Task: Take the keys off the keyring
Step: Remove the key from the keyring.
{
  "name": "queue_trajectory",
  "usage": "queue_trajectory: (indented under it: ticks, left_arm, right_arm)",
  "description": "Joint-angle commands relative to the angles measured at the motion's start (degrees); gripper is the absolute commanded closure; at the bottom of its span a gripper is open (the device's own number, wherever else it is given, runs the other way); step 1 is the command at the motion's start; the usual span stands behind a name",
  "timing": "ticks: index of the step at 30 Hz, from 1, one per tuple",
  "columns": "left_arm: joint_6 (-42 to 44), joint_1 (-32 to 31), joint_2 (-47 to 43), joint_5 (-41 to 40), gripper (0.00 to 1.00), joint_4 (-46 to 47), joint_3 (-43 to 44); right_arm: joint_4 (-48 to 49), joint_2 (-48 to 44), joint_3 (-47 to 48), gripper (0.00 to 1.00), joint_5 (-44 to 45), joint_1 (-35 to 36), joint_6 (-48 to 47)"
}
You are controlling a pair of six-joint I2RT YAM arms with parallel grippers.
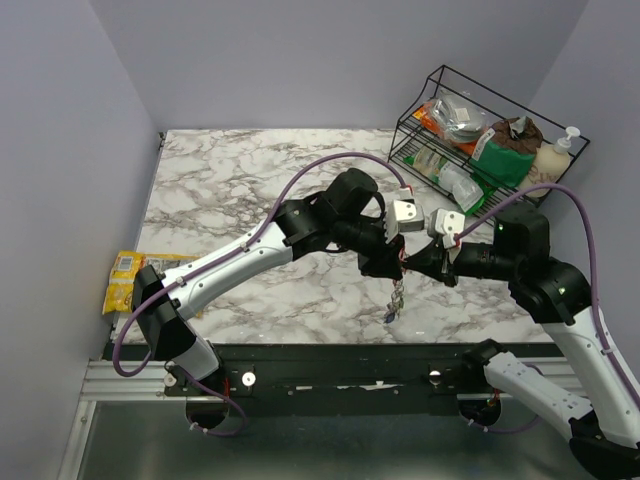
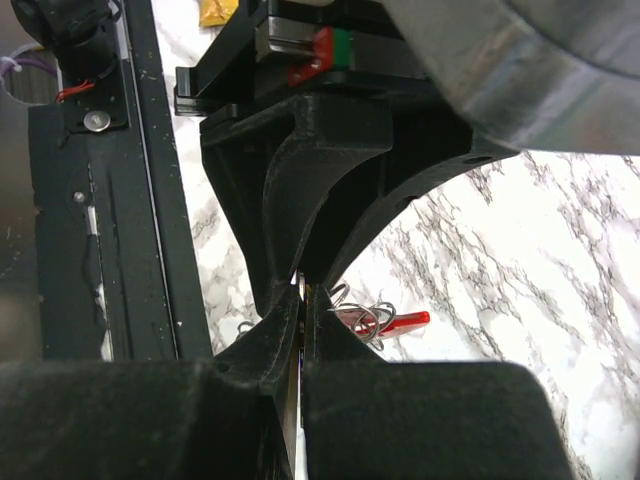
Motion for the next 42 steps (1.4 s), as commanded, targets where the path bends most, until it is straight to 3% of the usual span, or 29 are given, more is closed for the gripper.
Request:
queue_trajectory:
  ticks: [1, 3, 5, 7, 21, 42]
  left_arm:
    - [0.2, 0.0, -1.0, -1.7, 0.74, 0.3, 0.5]
    - [0.3, 0.0, -1.0, -1.9, 0.79, 0.4, 0.5]
    - [0.2, 0.0, -1.1, -2.1, 0.94, 0.5, 0.3]
    - [0.4, 0.0, -1.5, -2.2, 1.0, 0.7, -0.1]
    - [0.9, 2.2, -5.4, -2.9, 1.0, 1.4, -2.0]
    - [-0.4, 3.9, -6.7, -0.1, 1.0, 2.0, -2.1]
  right_arm:
    - [0.9, -0.3, 1.6, 0.98, -1.5, -0.4, 1.0]
    - [1.0, -0.4, 1.5, 0.98, -1.5, -0.5, 0.9]
    - [1.0, -0.7, 1.1, 0.98, -1.5, -0.7, 0.9]
    - [1.2, -1.0, 0.8, 0.98, -1.1, -0.7, 0.9]
    - [1.2, -3.2, 0.1, 0.98, 2.9, -1.3, 0.1]
    - [-0.9, 2.1, -3.6, 0.98, -2.3, -1.2, -5.2]
